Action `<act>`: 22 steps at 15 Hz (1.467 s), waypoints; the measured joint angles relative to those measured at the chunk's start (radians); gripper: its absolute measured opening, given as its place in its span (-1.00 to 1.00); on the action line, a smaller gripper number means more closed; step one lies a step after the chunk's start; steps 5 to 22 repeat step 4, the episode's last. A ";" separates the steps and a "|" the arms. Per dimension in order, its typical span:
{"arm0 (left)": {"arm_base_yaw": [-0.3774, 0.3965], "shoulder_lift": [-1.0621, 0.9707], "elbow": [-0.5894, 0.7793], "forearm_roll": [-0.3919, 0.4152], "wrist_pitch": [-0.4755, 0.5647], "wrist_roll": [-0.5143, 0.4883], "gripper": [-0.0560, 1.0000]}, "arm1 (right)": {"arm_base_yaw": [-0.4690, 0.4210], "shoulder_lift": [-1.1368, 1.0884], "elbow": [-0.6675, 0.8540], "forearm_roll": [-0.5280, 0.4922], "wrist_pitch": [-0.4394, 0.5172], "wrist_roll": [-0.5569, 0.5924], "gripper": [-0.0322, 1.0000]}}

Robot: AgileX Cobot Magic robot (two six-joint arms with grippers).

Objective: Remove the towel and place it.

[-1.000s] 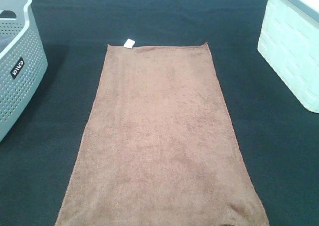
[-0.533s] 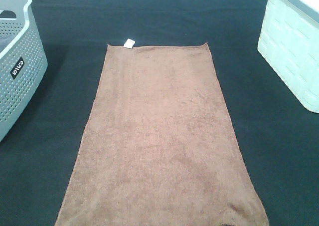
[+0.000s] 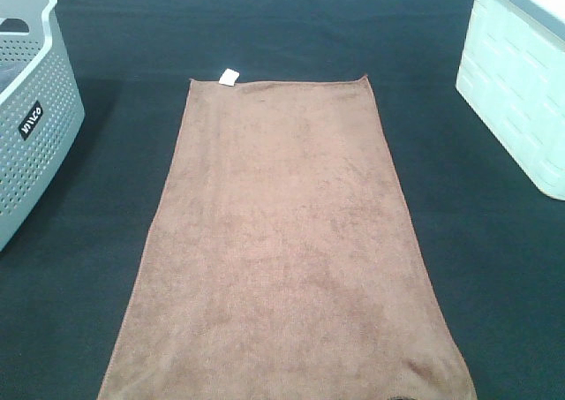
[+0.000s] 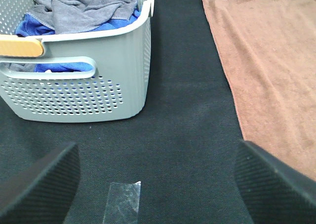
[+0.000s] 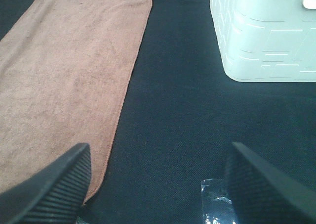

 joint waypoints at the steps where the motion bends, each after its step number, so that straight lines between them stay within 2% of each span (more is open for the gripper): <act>1: 0.000 0.000 0.000 0.004 0.000 0.000 0.62 | 0.000 0.000 0.000 0.000 0.000 0.000 0.40; 22: 0.000 0.000 0.000 0.010 0.000 0.000 0.62 | 0.000 0.000 0.000 0.000 0.000 0.000 0.40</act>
